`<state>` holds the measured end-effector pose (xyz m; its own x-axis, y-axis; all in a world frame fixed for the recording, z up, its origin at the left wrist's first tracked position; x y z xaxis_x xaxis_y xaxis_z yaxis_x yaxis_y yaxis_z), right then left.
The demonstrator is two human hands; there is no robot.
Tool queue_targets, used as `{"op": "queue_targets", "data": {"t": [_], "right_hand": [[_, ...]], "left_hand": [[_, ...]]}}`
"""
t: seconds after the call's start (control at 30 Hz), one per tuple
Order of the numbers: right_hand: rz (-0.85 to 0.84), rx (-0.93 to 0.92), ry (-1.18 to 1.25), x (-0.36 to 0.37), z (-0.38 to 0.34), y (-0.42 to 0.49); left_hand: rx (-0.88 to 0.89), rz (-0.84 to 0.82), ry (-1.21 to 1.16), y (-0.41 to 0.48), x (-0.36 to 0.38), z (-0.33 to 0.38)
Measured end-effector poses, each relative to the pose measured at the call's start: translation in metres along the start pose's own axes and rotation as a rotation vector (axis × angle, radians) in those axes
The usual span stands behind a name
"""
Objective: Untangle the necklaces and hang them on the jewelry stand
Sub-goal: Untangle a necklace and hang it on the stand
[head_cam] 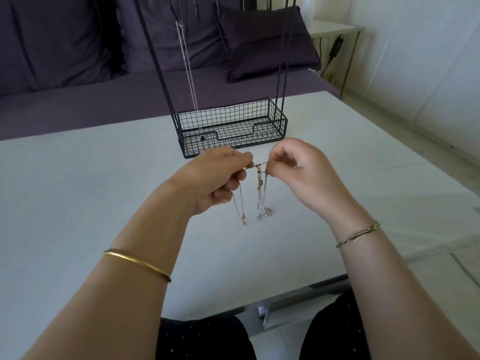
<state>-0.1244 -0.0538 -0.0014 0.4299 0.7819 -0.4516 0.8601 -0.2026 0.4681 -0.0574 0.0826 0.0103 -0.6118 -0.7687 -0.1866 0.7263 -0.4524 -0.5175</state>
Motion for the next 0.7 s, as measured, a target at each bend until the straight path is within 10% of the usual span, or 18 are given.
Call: {"op": "queue_targets", "data": {"t": [0.7], "right_hand": [[0.101, 0.312, 0.602, 0.0037, -0.0043, 0.0003]], "left_hand": [[0.101, 0.046, 0.021, -0.0006, 0.0026, 0.0033]]}}
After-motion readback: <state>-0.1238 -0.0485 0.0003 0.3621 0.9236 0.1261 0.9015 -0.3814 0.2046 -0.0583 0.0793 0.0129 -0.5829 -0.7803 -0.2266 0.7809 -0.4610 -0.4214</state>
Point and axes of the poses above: each hand's wrist, its own y-axis towards the middle knuckle, its own x-axis out of the palm, z = x × y, the point moved 3 cm from there along y, towards the middle knuckle, and after that the axes turned 11 degrees about -x, right-handed, at the moved point
